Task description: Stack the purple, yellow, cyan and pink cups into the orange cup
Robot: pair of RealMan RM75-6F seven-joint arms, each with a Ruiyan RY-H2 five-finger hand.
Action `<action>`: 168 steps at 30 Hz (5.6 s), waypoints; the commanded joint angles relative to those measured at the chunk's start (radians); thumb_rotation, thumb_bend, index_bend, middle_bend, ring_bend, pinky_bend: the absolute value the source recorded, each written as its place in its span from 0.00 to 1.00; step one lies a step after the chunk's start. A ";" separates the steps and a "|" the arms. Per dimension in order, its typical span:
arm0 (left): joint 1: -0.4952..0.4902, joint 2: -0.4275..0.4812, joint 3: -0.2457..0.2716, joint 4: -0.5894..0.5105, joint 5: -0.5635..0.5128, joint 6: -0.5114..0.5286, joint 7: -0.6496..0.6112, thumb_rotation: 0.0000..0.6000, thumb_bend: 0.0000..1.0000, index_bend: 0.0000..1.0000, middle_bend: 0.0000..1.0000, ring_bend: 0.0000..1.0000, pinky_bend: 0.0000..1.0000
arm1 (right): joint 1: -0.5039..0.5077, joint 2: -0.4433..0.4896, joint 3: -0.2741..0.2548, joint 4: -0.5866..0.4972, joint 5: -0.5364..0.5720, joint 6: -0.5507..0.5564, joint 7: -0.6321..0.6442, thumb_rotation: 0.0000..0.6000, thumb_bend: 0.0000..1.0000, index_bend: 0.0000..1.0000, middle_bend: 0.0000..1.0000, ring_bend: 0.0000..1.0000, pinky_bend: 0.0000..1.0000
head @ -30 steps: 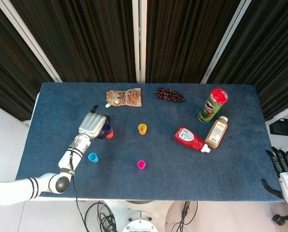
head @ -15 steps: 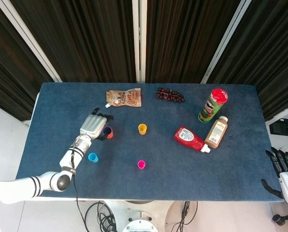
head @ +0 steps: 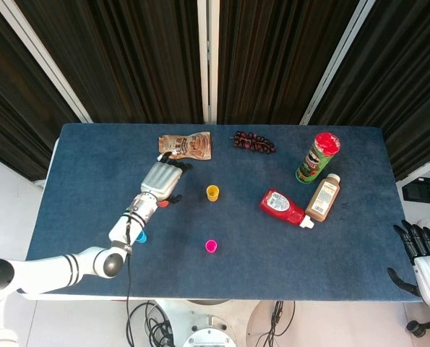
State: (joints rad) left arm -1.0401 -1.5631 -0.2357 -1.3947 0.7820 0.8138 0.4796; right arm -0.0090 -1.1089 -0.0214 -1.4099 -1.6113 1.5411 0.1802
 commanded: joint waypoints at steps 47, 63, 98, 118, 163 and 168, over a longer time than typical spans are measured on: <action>-0.097 -0.386 -0.043 0.533 0.252 -0.119 -0.265 1.00 0.27 0.48 0.48 0.49 0.16 | 0.006 0.007 0.002 -0.002 0.036 -0.040 -0.001 1.00 0.22 0.00 0.00 0.00 0.00; 0.062 -0.029 -0.061 -0.016 0.125 0.114 -0.004 1.00 0.26 0.49 0.49 0.50 0.17 | 0.009 0.027 0.000 -0.018 0.026 -0.039 -0.004 1.00 0.22 0.00 0.00 0.00 0.00; 0.170 0.028 0.053 -0.030 0.072 0.126 -0.075 1.00 0.26 0.50 0.50 0.50 0.17 | 0.022 0.010 -0.007 -0.055 0.025 -0.062 -0.051 1.00 0.22 0.00 0.00 0.00 0.00; 0.219 0.132 0.049 -0.175 0.102 0.195 -0.050 1.00 0.22 0.19 0.23 0.16 0.15 | 0.025 0.017 -0.002 -0.047 0.035 -0.066 -0.032 1.00 0.22 0.00 0.00 0.00 0.00; 0.520 0.026 0.237 -0.149 0.414 0.333 -0.152 1.00 0.25 0.39 0.40 0.45 0.41 | 0.014 0.034 -0.002 -0.053 0.026 -0.037 0.000 1.00 0.22 0.00 0.00 0.00 0.00; 0.521 0.016 0.225 -0.138 0.421 0.324 -0.154 1.00 0.27 0.44 0.44 0.49 0.44 | 0.015 0.034 -0.002 -0.049 0.029 -0.041 0.004 1.00 0.22 0.00 0.00 0.00 0.00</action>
State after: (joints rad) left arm -0.5192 -1.5463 -0.0109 -1.5339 1.2028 1.1389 0.3255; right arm 0.0055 -1.0746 -0.0232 -1.4587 -1.5826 1.4998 0.1837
